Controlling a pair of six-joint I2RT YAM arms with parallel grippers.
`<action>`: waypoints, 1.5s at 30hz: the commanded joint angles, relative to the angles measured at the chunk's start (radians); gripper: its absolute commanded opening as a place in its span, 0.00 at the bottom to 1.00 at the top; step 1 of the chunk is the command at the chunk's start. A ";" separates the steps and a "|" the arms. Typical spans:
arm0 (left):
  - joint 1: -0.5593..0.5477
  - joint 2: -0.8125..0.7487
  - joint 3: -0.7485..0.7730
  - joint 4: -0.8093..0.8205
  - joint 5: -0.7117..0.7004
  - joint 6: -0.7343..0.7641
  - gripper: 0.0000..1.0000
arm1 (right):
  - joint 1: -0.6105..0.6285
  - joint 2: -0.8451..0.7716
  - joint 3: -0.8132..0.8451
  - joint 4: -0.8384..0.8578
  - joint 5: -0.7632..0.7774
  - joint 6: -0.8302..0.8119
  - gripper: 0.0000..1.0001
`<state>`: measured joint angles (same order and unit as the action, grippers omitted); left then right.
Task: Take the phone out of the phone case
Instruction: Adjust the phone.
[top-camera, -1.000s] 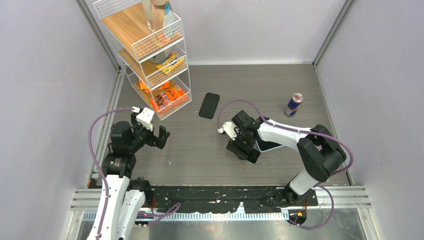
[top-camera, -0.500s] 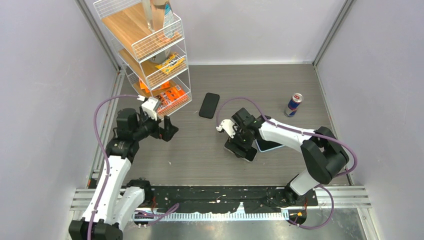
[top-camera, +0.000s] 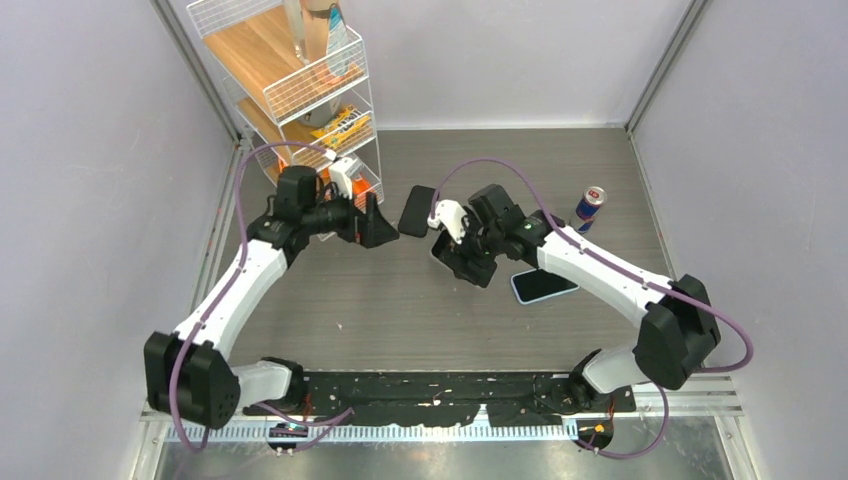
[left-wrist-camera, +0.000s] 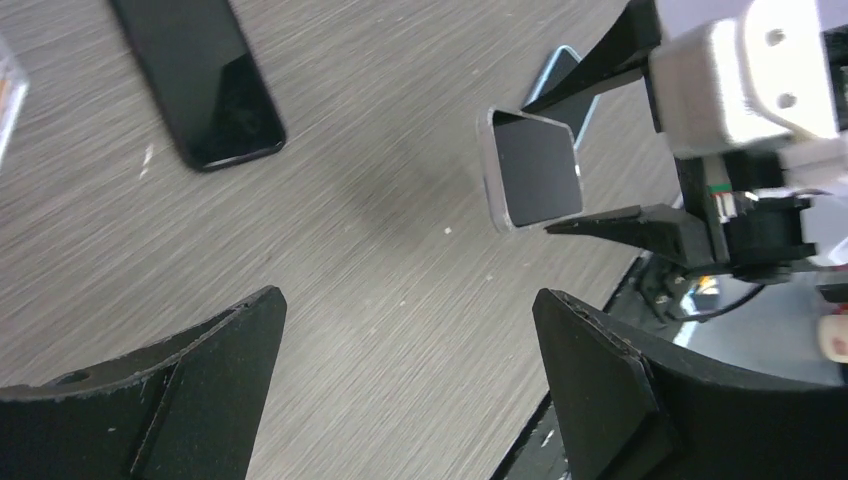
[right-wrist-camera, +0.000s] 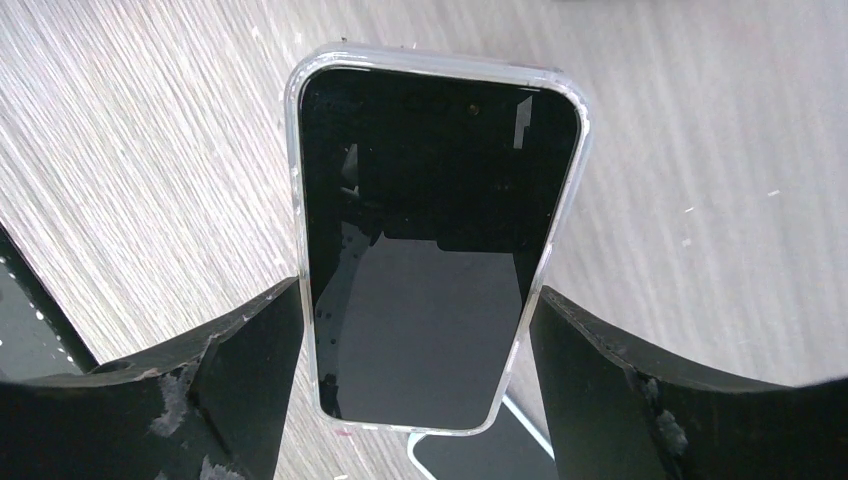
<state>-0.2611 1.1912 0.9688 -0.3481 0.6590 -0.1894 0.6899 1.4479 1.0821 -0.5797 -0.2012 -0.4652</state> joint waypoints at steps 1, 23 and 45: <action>-0.046 0.100 0.115 0.028 0.109 -0.122 0.99 | 0.009 -0.083 0.107 0.029 -0.024 0.012 0.05; -0.221 0.395 0.286 0.081 0.193 -0.324 0.70 | 0.038 -0.093 0.169 0.066 0.033 0.042 0.05; -0.239 0.446 0.340 0.026 0.287 -0.193 0.00 | 0.040 -0.148 0.113 0.046 0.064 0.041 0.71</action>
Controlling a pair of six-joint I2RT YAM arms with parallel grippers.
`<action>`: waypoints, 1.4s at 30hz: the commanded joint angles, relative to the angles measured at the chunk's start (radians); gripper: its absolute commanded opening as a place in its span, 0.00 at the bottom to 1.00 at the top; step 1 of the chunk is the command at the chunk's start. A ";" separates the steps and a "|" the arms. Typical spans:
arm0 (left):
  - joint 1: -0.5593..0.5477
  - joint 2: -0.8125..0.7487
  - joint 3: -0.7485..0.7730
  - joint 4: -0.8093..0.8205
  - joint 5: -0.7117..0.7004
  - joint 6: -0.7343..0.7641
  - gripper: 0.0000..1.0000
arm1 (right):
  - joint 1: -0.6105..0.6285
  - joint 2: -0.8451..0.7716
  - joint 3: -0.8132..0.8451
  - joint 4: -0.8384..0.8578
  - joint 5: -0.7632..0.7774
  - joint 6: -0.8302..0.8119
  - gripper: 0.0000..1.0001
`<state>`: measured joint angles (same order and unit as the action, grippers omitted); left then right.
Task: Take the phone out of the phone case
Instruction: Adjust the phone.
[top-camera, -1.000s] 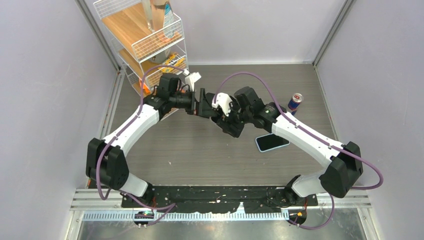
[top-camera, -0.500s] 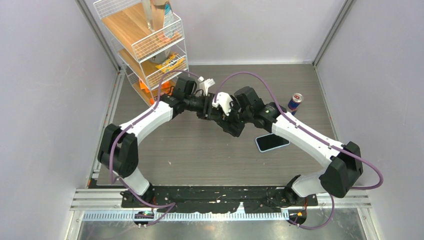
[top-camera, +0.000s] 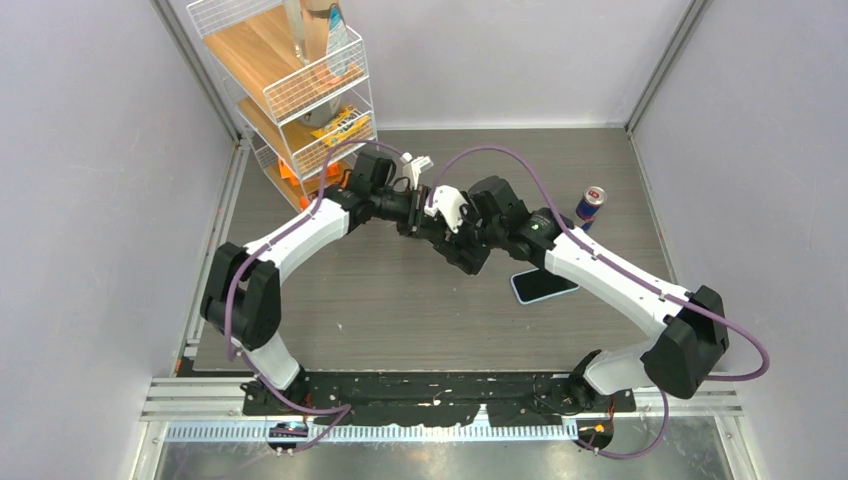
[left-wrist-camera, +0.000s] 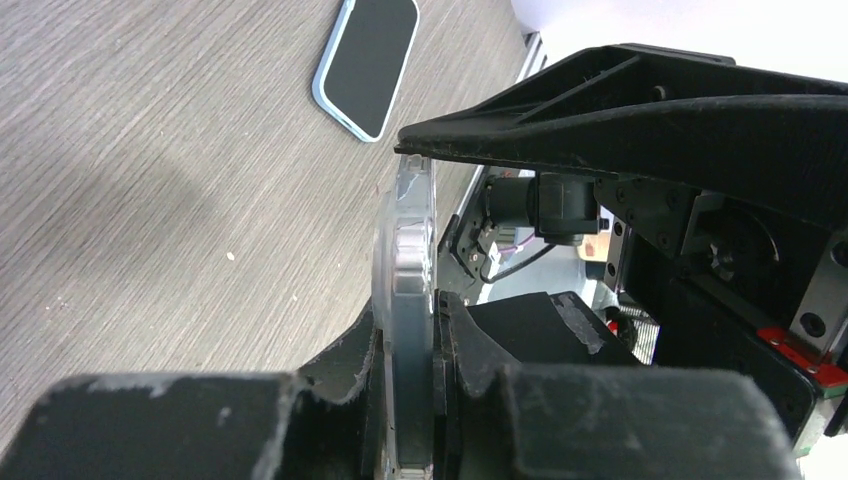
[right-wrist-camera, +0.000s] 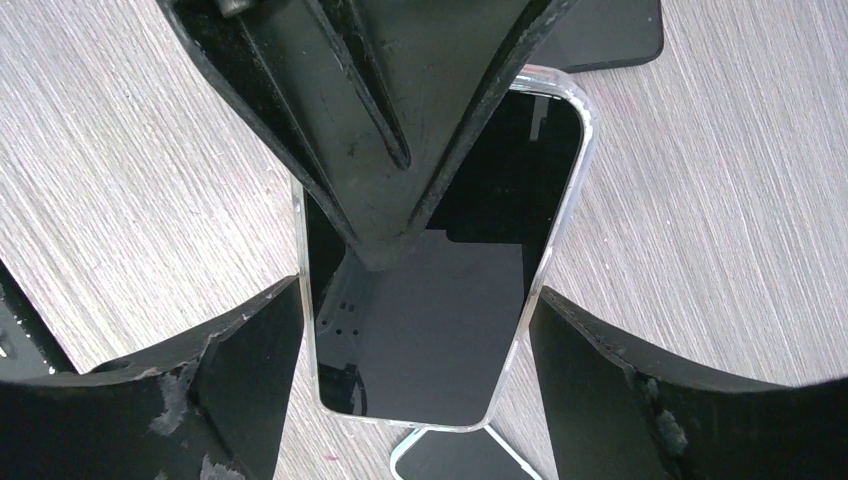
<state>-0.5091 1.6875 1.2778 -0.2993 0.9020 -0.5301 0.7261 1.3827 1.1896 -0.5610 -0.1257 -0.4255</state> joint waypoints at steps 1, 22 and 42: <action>0.012 -0.061 0.032 -0.033 0.043 0.165 0.00 | 0.004 -0.088 0.006 0.023 -0.016 -0.001 0.79; 0.091 -0.460 0.038 -0.210 0.082 0.583 0.00 | -0.049 -0.198 0.188 -0.178 -0.331 -0.040 0.97; 0.090 -0.612 -0.034 -0.113 0.165 0.466 0.00 | -0.109 -0.059 0.335 -0.287 -0.772 -0.042 0.70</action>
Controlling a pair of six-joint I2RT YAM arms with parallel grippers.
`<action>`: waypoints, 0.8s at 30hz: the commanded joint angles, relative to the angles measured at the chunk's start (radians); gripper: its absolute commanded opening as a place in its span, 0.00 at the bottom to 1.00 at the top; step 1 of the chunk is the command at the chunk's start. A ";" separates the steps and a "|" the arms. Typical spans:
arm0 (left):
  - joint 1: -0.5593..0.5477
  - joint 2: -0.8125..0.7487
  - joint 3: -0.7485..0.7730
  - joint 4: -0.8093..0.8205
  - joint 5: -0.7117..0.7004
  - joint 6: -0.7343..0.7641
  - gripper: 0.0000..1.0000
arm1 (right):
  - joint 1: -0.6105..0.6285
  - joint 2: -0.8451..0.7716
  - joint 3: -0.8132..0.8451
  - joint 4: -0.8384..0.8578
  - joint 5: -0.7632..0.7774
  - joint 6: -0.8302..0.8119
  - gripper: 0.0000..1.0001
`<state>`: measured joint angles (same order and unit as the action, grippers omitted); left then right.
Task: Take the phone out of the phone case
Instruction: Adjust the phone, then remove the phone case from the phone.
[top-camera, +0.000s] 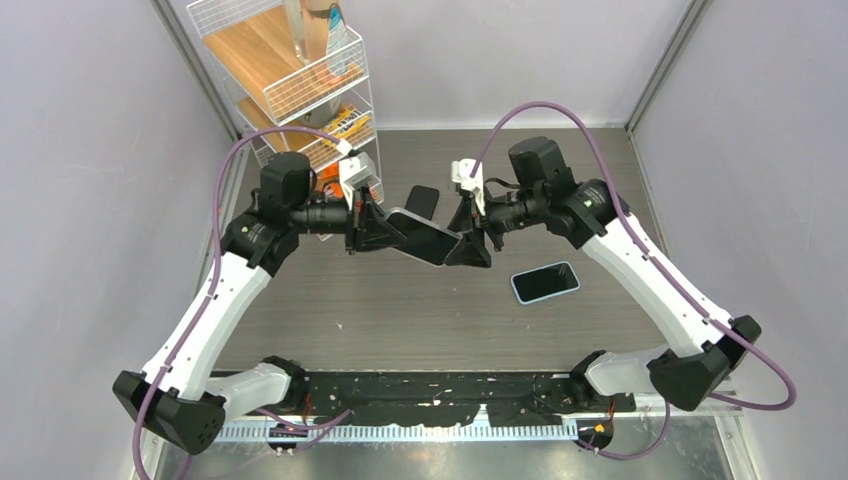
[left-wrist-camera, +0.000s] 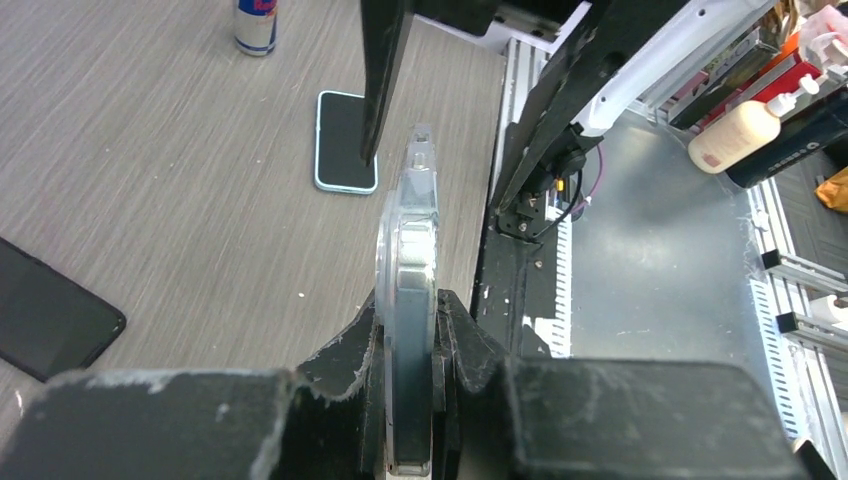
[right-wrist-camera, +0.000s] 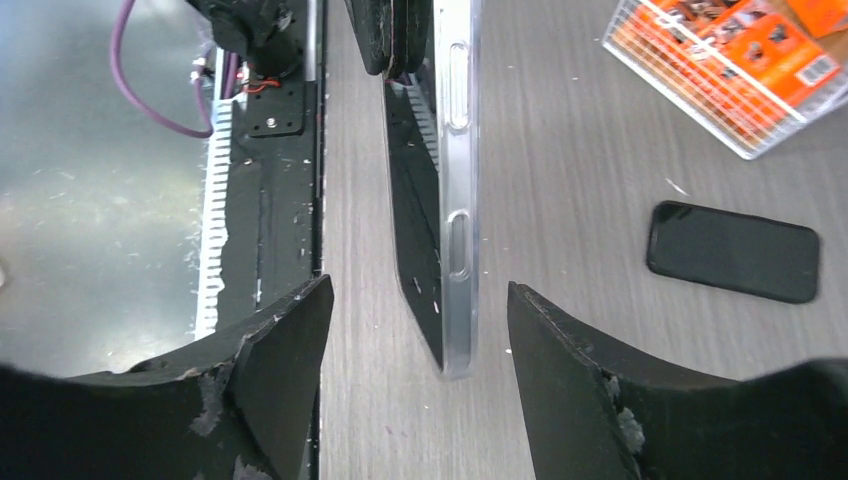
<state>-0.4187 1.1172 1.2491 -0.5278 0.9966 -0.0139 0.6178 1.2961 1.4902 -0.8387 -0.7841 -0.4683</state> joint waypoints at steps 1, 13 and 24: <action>0.000 -0.044 -0.010 0.123 0.074 -0.056 0.00 | -0.001 0.037 0.034 -0.009 -0.122 0.000 0.68; 0.000 -0.074 -0.063 0.185 0.107 -0.081 0.00 | -0.001 0.101 0.019 -0.002 -0.222 0.023 0.36; 0.000 -0.078 -0.081 0.187 0.080 -0.068 0.13 | -0.001 0.078 -0.022 0.020 -0.196 0.045 0.07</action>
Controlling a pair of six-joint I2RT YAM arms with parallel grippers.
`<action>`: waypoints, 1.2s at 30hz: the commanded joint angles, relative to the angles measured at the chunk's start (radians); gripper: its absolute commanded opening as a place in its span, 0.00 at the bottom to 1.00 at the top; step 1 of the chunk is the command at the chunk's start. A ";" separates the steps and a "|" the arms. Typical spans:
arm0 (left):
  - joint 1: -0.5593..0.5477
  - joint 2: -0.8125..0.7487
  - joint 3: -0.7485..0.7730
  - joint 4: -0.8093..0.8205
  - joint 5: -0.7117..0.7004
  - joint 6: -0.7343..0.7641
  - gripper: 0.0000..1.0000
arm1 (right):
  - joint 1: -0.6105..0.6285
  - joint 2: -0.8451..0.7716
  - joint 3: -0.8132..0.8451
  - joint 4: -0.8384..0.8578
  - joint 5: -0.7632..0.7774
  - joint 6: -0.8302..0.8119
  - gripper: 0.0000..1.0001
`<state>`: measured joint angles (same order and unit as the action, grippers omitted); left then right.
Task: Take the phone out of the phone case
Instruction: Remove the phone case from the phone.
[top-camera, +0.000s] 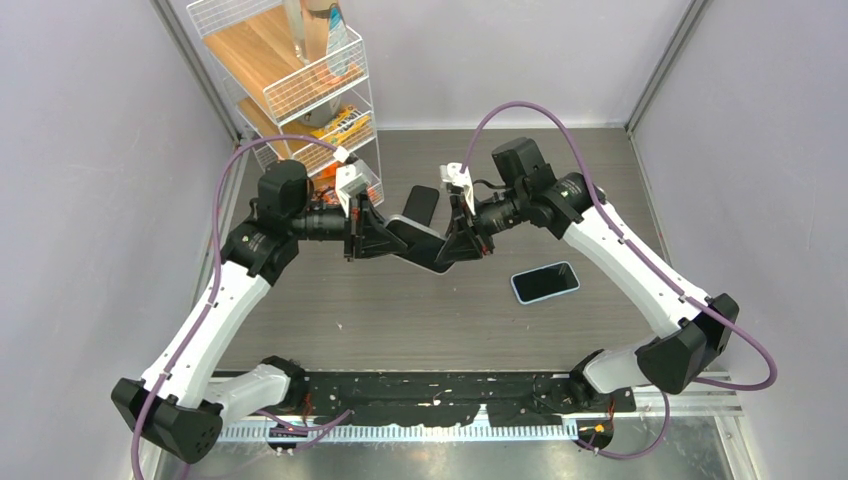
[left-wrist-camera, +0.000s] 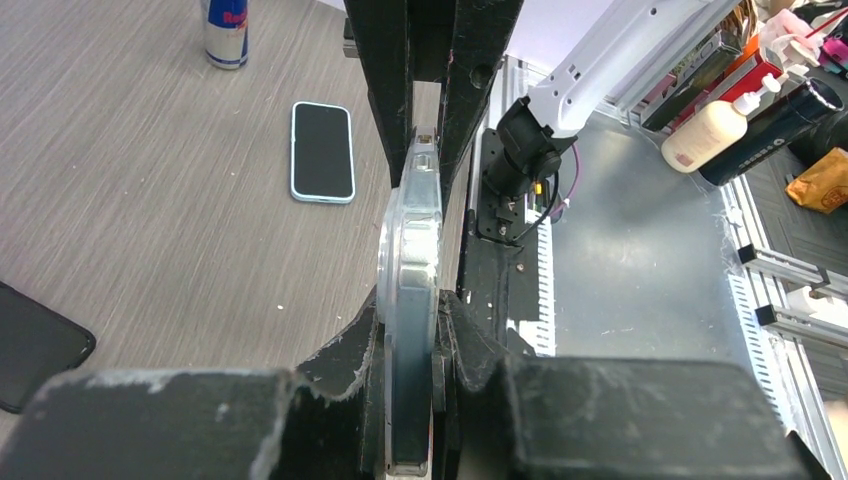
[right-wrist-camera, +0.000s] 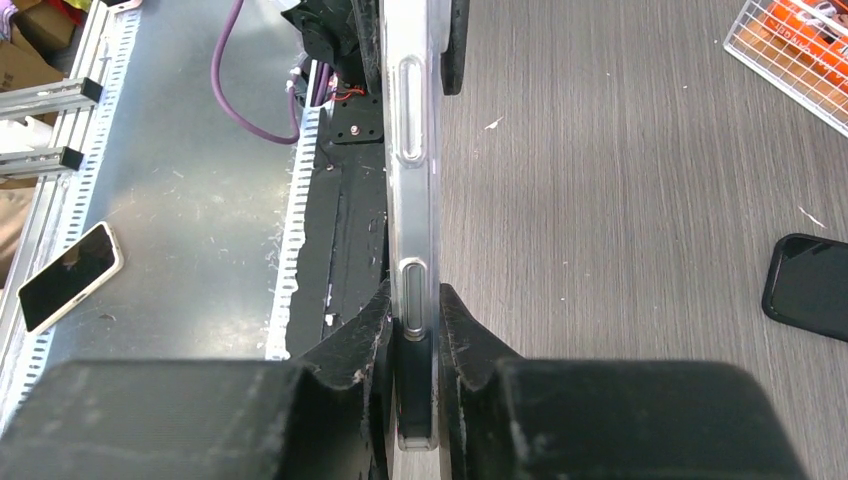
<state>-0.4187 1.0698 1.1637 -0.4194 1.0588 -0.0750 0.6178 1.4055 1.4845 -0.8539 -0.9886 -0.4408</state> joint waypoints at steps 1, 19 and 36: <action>0.000 -0.032 0.002 0.080 0.017 -0.005 0.19 | -0.001 -0.035 -0.022 0.037 0.018 0.020 0.06; 0.000 0.025 0.067 0.114 -0.060 -0.140 0.85 | 0.001 -0.096 -0.057 0.040 0.089 -0.025 0.05; 0.000 0.107 0.087 0.174 -0.043 -0.266 0.50 | 0.008 -0.115 -0.081 0.053 0.148 -0.041 0.05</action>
<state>-0.4187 1.1725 1.2259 -0.3054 1.0039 -0.3088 0.6201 1.3396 1.3907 -0.8566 -0.8200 -0.4721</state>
